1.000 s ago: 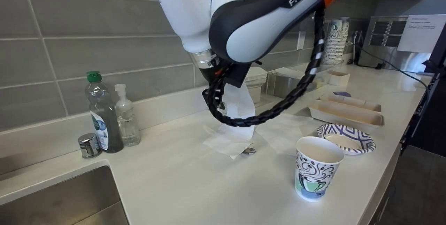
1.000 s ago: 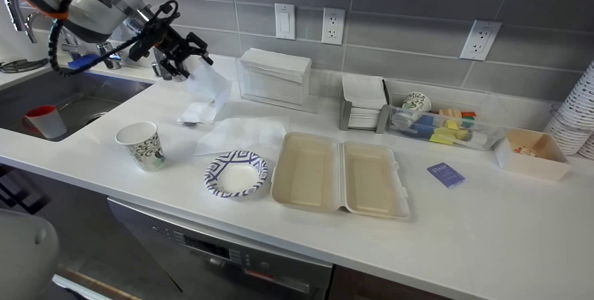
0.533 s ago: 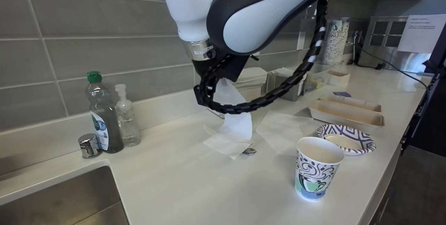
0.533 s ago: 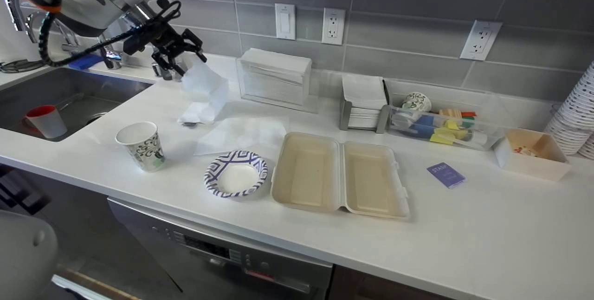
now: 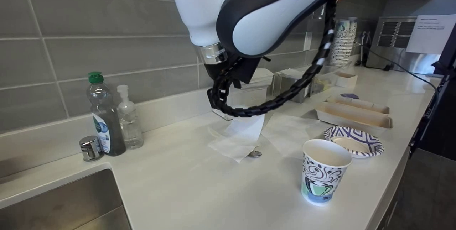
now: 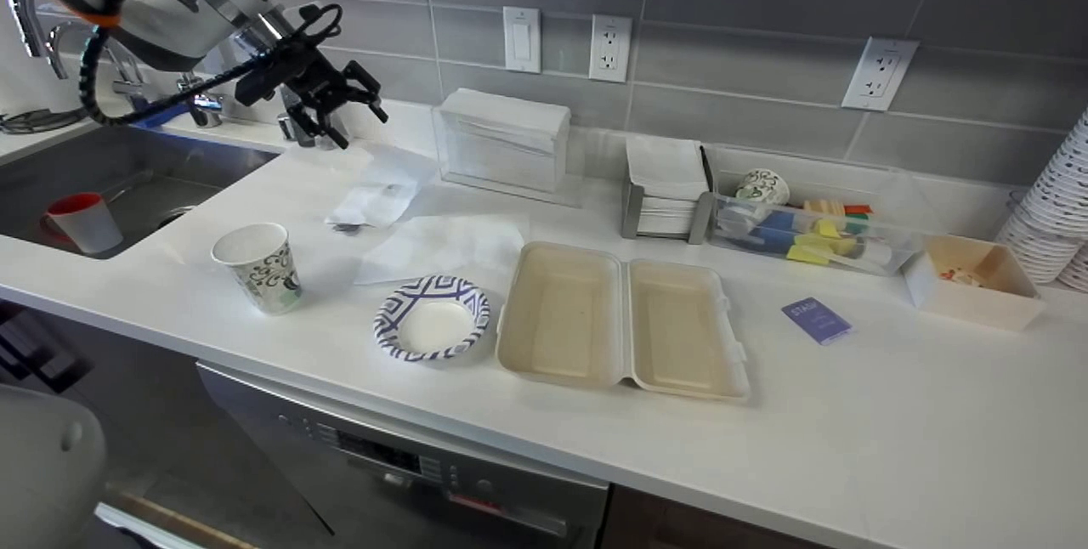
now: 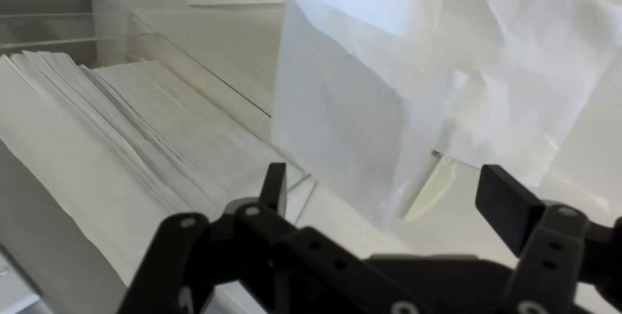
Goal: Cover the silver spoon with the napkins from the takeaway pack
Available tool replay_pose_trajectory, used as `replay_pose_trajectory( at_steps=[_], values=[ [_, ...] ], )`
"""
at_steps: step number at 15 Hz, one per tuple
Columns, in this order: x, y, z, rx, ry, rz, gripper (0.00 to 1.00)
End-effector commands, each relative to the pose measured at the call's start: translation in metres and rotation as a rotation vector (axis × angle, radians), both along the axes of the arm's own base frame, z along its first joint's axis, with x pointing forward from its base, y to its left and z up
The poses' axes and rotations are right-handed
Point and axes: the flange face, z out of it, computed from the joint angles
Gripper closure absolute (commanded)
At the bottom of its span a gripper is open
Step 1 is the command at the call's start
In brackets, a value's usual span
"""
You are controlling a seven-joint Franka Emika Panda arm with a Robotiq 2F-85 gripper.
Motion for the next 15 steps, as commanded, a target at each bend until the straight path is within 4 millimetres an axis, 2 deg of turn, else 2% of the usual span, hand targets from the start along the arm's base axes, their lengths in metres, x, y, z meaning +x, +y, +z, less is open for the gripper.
replay_pose_trajectory(
  at_steps=[1, 2, 4, 5, 6, 7, 8, 11, 15],
  values=[
    [0.001, -0.009, -0.009, -0.107, -0.046, -0.018, 0.00],
    [-0.007, 0.007, 0.000, 0.122, 0.070, 0.061, 0.00],
    [-0.010, 0.003, -0.009, 0.023, 0.074, 0.001, 0.00],
    [-0.015, 0.009, -0.004, 0.093, 0.123, 0.027, 0.00],
    [-0.016, 0.006, -0.006, 0.029, 0.105, -0.010, 0.00],
    [-0.023, 0.011, 0.002, 0.154, 0.174, 0.052, 0.00],
    [-0.028, 0.009, 0.000, 0.135, 0.196, 0.023, 0.00],
    [-0.048, 0.004, 0.017, 0.231, 0.211, 0.058, 0.00],
    [-0.084, -0.016, 0.041, 0.336, 0.179, 0.058, 0.00]
  ],
)
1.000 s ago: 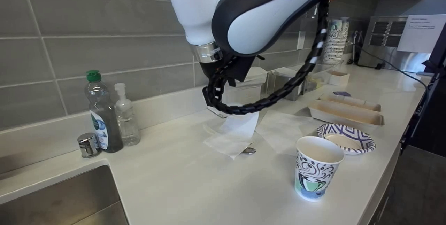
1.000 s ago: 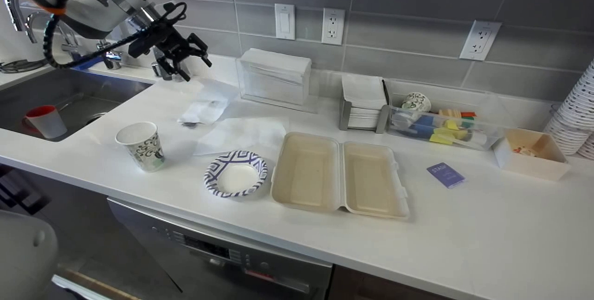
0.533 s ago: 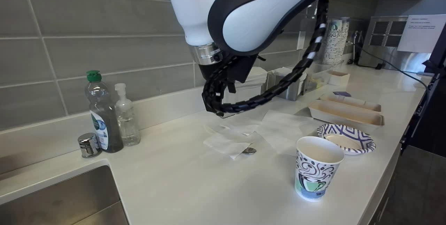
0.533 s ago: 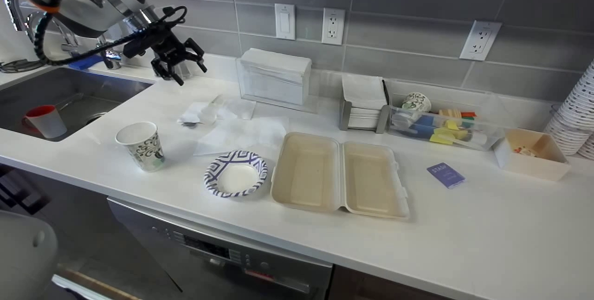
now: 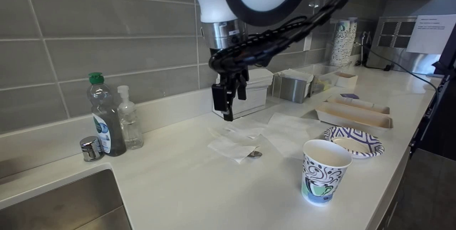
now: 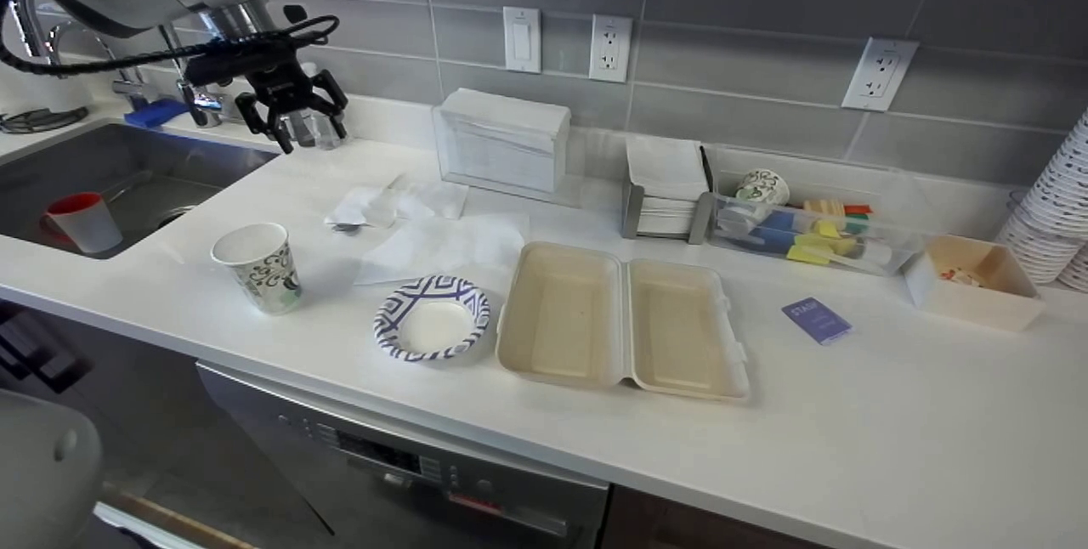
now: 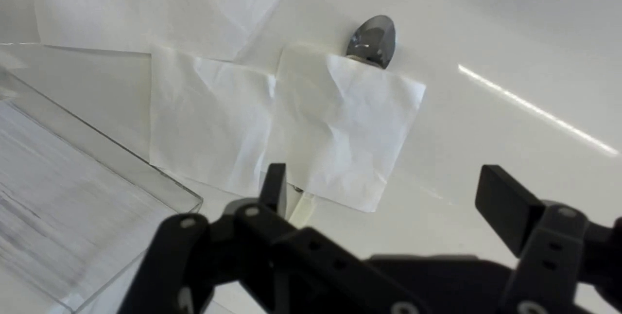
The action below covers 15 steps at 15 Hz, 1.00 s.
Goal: Cover the silver spoon with the napkins from the takeaway pack
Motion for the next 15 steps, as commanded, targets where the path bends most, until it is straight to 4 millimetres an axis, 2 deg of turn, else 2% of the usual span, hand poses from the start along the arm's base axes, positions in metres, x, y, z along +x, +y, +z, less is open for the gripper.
replay_pose_trajectory(
  at_steps=[1, 6, 9, 11, 12, 14, 15],
  values=[
    [-0.047, -0.029, 0.024, 0.094, -0.029, -0.029, 0.00],
    [-0.098, -0.078, 0.060, 0.208, -0.085, -0.177, 0.00],
    [-0.128, -0.112, 0.094, 0.257, -0.082, -0.266, 0.00],
    [-0.141, -0.132, 0.116, 0.253, -0.101, -0.284, 0.00],
    [-0.117, -0.115, 0.103, 0.228, -0.098, -0.271, 0.00],
    [-0.123, -0.121, 0.118, 0.235, -0.126, -0.275, 0.00],
    [-0.124, -0.119, 0.118, 0.232, -0.124, -0.271, 0.00]
  ],
)
